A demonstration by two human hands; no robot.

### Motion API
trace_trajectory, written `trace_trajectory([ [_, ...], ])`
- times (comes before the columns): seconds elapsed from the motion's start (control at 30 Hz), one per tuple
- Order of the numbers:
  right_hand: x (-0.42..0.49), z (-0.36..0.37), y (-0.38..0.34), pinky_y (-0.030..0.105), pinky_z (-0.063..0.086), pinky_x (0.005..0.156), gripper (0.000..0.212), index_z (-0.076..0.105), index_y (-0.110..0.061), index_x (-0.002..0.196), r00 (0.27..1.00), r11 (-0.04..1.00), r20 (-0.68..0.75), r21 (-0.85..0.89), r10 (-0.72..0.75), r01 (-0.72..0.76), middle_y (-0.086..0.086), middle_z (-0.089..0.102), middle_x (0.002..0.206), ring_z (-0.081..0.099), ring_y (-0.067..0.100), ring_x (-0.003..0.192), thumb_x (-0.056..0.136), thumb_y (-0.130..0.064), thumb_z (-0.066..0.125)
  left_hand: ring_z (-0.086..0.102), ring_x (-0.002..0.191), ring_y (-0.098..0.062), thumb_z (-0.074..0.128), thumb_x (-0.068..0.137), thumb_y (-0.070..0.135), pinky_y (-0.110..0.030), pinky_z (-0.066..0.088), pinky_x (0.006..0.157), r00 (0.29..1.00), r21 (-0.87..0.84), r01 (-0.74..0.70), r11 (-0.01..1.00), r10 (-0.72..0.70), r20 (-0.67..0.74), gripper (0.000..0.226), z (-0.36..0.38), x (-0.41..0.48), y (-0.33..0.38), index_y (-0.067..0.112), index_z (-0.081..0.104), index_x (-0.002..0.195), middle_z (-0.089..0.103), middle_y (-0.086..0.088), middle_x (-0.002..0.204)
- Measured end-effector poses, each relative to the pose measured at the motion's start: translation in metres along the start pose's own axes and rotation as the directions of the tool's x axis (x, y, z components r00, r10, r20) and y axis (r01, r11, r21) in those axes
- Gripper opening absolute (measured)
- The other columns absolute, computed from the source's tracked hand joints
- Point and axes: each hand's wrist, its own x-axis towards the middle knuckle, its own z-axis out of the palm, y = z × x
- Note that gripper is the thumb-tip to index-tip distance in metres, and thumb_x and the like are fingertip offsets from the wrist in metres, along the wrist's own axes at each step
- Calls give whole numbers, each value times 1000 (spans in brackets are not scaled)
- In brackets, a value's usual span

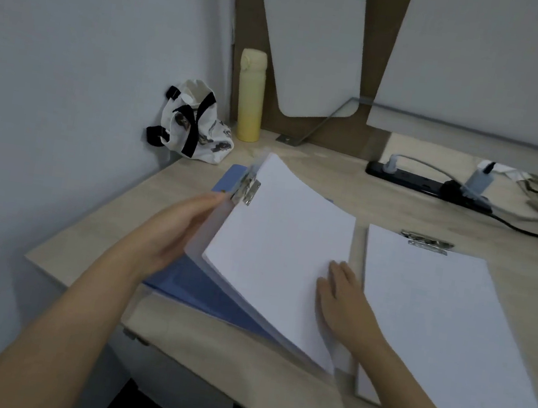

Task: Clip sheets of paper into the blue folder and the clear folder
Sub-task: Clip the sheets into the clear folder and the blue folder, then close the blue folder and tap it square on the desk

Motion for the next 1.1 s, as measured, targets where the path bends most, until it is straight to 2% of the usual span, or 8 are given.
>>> trace_trajectory([
  [0.13, -12, -38, -5, 29, 27, 107, 45, 38, -18, 139, 993, 940, 115, 338, 16, -54, -1, 36, 148, 38, 15, 131, 98, -36, 35, 65, 95, -2, 38, 95, 40, -19, 51, 79, 984, 54, -169, 984, 166, 60, 28, 62, -10, 19, 37, 65, 100, 71, 17, 105],
  [0.3, -42, -106, 15, 42, 50, 93, 50, 57, -20, 124, 983, 480, 173, 868, -58, -124, 5, 60, 127, 58, 22, 115, 87, -50, 43, 52, 111, 10, 40, 97, 31, -14, 48, 90, 934, 208, -334, 919, 293, 206, 32, 148, -5, 11, 40, 48, 127, 50, 25, 130],
  [0.47, -78, -165, 49, 37, 59, 76, 61, 74, -19, 101, 995, 183, 52, 982, -80, -36, 9, 71, 111, 69, 24, 98, 89, -58, 29, 37, 129, 4, 46, 95, 32, -7, 32, 101, 912, 364, -346, 865, 217, 349, 39, 203, -7, -30, 37, 44, 134, 43, 23, 134],
  [0.6, -94, -182, 91, 20, 52, 46, 42, 76, -16, 70, 997, 251, 17, 967, 76, -35, 4, 73, 68, 69, 16, 55, 82, -44, 47, 23, 140, -2, 45, 95, 35, -23, 19, 116, 918, 569, -287, 770, 53, 392, 46, 215, 4, -63, 33, 37, 140, 25, 13, 154],
  [0.67, -95, -180, 115, 19, 50, 44, 26, 70, -9, 78, 977, 366, 19, 926, 213, -98, 3, 71, 60, 66, 15, 48, 86, -25, 52, 12, 144, -6, 43, 97, 34, -27, 13, 119, 907, 681, -296, 670, -27, 421, 52, 214, 8, -75, 30, 26, 145, 10, 10, 158],
  [0.8, -88, -169, 156, 30, 47, 64, 27, 61, -3, 114, 931, 696, 38, 654, 362, -297, 8, 68, 81, 61, 22, 69, 89, -6, 50, 4, 146, -6, 40, 98, 30, -27, 9, 120, 915, 794, -298, 531, -78, 395, 54, 203, 11, -90, 24, 20, 148, 3, 10, 159],
  [0.97, -73, -150, 148, 39, 40, 98, 39, 53, -8, 129, 891, 937, -304, 18, 337, -348, 21, 47, 134, 53, 35, 113, 91, -16, 52, 18, 142, -4, 45, 97, 23, -15, 14, 110, 956, 728, -272, 630, 88, 281, 43, 180, 9, -89, 24, 39, 139, 22, 10, 154],
  [1.1, -61, -117, 80, 35, 32, 107, 42, 46, -18, 134, 947, 963, -275, 252, 167, -96, 7, 31, 145, 38, 25, 132, 92, -20, 51, 26, 140, -15, 47, 95, 19, -16, 18, 106, 964, 806, -201, 557, 258, 62, 42, 120, 18, -74, 14, 43, 137, 33, -2, 149],
])
